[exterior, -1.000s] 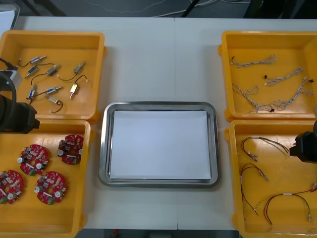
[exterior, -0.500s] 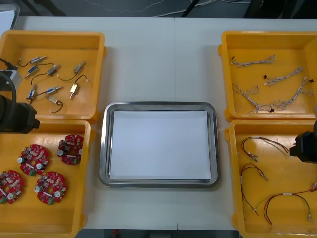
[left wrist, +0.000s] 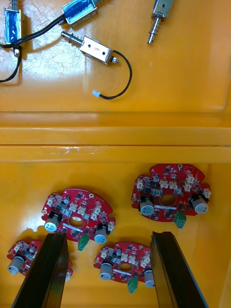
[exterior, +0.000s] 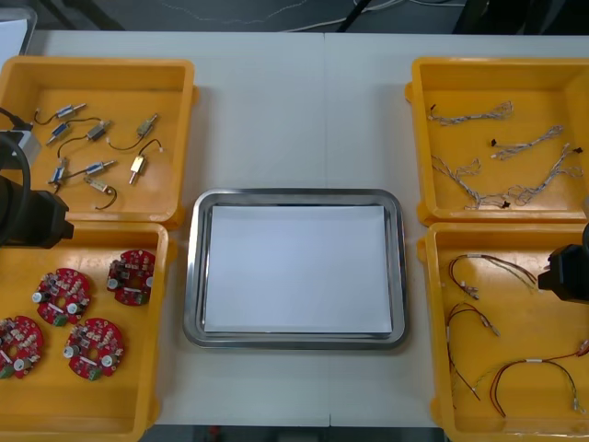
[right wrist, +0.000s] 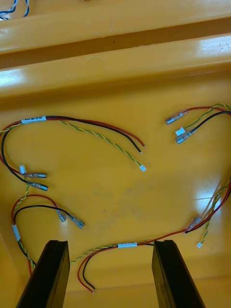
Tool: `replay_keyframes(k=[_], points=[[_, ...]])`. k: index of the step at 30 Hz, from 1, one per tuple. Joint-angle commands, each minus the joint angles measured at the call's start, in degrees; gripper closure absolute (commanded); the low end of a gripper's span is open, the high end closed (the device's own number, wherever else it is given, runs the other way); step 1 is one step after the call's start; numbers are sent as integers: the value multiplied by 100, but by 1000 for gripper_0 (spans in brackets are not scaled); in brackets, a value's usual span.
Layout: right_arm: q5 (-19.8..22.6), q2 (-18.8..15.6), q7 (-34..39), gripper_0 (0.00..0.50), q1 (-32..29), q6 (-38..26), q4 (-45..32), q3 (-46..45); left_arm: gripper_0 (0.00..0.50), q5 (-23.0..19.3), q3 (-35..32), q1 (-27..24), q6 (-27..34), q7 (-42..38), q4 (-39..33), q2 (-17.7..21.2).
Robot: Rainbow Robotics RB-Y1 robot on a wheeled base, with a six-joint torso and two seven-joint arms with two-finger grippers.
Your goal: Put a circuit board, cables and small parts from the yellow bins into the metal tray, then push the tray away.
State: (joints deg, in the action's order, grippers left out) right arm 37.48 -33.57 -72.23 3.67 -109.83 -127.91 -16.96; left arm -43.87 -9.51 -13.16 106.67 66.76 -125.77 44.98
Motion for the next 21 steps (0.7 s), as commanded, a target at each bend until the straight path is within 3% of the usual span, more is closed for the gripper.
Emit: replay_keyframes(k=[1,21], points=[[-39,-18,-230,0,-68,-17,-50,-141,0,-8,-174,120,56,-498,-202,257],[-39,-18,-230,0,-68,-17,-50,-141,0,-8,-174,120,56,-498,-202,257]])
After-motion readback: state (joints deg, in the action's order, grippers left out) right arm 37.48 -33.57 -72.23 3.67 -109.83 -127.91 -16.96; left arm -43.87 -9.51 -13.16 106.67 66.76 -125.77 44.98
